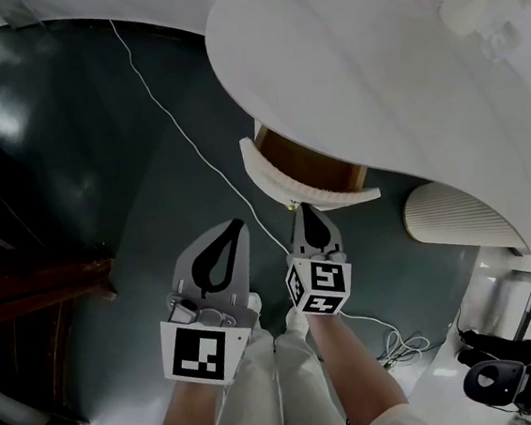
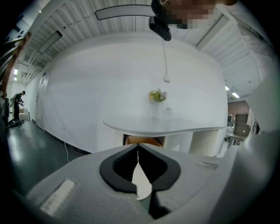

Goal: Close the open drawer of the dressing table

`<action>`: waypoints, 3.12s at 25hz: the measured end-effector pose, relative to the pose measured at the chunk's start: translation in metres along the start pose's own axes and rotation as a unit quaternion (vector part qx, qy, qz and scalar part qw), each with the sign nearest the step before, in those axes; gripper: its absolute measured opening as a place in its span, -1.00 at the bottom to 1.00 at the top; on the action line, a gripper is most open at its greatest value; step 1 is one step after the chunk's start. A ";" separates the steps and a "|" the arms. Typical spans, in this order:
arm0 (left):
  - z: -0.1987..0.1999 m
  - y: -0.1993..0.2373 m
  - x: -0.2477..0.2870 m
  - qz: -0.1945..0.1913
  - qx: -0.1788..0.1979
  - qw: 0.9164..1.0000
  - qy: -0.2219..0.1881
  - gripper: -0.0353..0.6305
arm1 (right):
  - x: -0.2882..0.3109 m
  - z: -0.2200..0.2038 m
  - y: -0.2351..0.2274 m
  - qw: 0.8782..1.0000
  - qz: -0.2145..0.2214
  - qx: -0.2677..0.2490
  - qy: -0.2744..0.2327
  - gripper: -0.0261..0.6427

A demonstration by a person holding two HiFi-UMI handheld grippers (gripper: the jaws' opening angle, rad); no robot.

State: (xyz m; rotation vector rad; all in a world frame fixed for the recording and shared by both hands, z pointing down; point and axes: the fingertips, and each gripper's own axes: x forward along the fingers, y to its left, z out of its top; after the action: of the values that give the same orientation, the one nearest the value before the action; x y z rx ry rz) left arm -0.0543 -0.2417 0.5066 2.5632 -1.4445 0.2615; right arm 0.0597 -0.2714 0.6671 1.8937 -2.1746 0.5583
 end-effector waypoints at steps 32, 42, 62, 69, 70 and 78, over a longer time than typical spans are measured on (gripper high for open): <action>-0.008 -0.005 0.019 0.007 -0.007 1.000 0.021 -0.84 | 0.063 0.041 -0.055 0.997 -0.060 -0.048 -0.010 -0.93; -0.019 -0.004 0.017 0.005 0.000 1.000 0.029 -0.84 | 0.081 0.052 -0.065 0.996 -0.070 -0.055 -0.024 -0.93; -0.019 -0.011 -0.002 0.010 0.005 1.000 0.023 -0.84 | 0.081 0.055 -0.082 0.997 -0.055 -0.048 0.006 -0.93; -0.010 -0.027 -0.014 0.001 0.011 1.000 0.014 -0.84 | 0.048 0.046 -0.074 0.998 -0.027 -0.062 0.016 -0.93; -0.008 -0.029 -0.015 0.001 0.012 1.000 0.012 -0.84 | 0.042 0.047 -0.071 0.997 -0.022 -0.067 0.015 -0.93; 0.007 -0.044 -0.032 -0.003 0.020 1.000 0.002 -0.84 | -0.016 0.073 -0.046 0.996 0.029 -0.084 -0.022 -0.93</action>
State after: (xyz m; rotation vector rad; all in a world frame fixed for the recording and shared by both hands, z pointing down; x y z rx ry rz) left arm -0.0322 -0.1951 0.4885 2.5961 -1.4429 0.2981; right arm 0.1140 -0.2913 0.6015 1.7774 -2.2322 0.3343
